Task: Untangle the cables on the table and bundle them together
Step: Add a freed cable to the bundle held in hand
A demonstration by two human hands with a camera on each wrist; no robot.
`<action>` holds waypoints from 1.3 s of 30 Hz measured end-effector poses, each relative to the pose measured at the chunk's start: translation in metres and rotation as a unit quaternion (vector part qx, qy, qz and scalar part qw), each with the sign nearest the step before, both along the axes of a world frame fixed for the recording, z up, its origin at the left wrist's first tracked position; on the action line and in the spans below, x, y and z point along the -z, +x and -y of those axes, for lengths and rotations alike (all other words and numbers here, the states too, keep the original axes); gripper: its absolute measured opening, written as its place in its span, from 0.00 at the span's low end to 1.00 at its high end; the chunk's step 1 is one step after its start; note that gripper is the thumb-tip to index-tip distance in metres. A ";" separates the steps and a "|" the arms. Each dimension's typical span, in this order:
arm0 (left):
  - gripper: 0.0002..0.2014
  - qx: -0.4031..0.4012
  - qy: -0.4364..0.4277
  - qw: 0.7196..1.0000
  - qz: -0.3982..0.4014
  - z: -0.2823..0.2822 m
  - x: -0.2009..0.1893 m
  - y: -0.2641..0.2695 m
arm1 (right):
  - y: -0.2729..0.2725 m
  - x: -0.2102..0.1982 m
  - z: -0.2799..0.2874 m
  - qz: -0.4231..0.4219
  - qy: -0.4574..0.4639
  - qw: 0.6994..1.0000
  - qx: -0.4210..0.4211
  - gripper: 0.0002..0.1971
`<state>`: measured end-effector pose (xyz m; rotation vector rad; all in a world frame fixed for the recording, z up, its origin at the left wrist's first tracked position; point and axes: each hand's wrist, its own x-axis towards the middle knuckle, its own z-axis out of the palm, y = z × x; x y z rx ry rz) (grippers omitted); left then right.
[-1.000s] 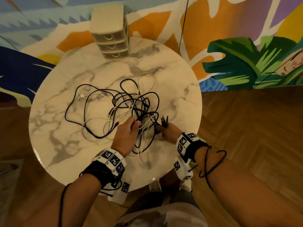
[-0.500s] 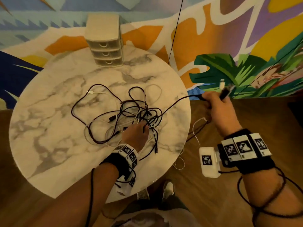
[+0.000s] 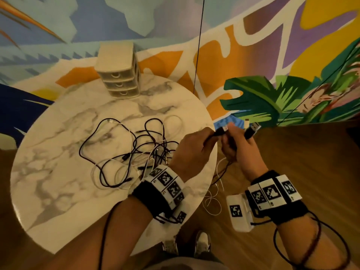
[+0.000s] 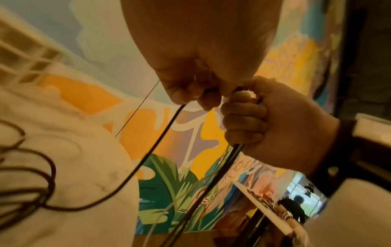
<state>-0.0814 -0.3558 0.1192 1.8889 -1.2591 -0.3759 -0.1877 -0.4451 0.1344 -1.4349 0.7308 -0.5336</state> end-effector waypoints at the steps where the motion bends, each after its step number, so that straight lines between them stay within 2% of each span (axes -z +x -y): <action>1: 0.09 -0.029 -0.002 0.999 -0.031 0.002 0.001 -0.004 | -0.002 0.003 0.000 0.008 -0.027 1.000 0.000 0.25; 3: 0.10 -0.042 -0.012 0.998 -0.033 0.005 0.000 -0.014 | -0.004 0.009 -0.001 0.010 -0.069 0.997 -0.016 0.25; 8: 0.11 0.016 -0.006 0.999 0.049 -0.003 0.004 -0.032 | -0.009 0.021 0.006 -0.006 -0.023 0.998 -0.051 0.15; 11: 0.09 -0.054 -0.037 0.994 0.084 -0.010 0.003 -0.017 | -0.015 0.023 0.013 -0.045 -0.028 0.997 -0.058 0.17; 13: 0.09 -0.053 -0.042 0.997 0.042 -0.004 -0.002 -0.007 | -0.015 0.023 0.012 -0.073 -0.041 0.991 -0.102 0.19; 16: 0.08 0.023 0.019 0.999 -0.011 0.012 -0.014 -0.003 | -0.012 0.024 0.010 -0.060 -0.028 0.987 -0.144 0.16; 19: 0.04 0.026 0.021 0.997 -0.067 0.017 -0.019 -0.003 | -0.010 0.030 0.012 -0.051 -0.025 0.984 -0.169 0.12; 23: 0.02 -0.011 0.000 0.982 -0.188 0.017 -0.021 -0.006 | -0.008 0.030 0.012 -0.035 -0.044 0.983 -0.175 0.07; 26: 0.05 -0.036 -0.047 0.972 -0.229 0.018 -0.023 -0.012 | 0.000 0.034 0.010 -0.035 -0.053 0.981 -0.184 0.06; 28: 0.06 -0.037 -0.060 0.969 -0.236 0.016 -0.021 -0.015 | 0.008 0.039 0.007 -0.017 -0.004 0.986 -0.168 0.05; 31: 0.04 -0.068 -0.092 0.962 -0.250 0.008 -0.019 -0.014 | 0.018 0.042 -0.001 0.032 0.070 0.987 -0.138 0.12; 33: 0.04 -0.115 -0.116 0.950 -0.265 0.002 -0.012 -0.011 | 0.019 0.040 -0.005 0.045 0.071 0.989 -0.119 0.17; 35: 0.07 -0.137 -0.046 0.948 -0.282 -0.007 0.007 -0.010 | 0.020 0.038 -0.007 0.047 0.084 0.994 -0.059 0.21; 36: 0.07 -0.109 0.027 0.941 -0.320 -0.013 0.022 -0.014 | 0.018 0.037 -0.007 0.052 0.107 0.993 -0.020 0.23; 38: 0.12 -0.016 0.162 0.901 -0.401 -0.027 0.059 -0.025 | 0.016 0.040 -0.004 0.065 0.153 0.986 0.023 0.24; 39: 0.13 0.014 0.209 0.896 -0.390 -0.037 0.079 -0.029 | 0.013 0.043 -0.002 0.063 0.175 0.982 0.030 0.24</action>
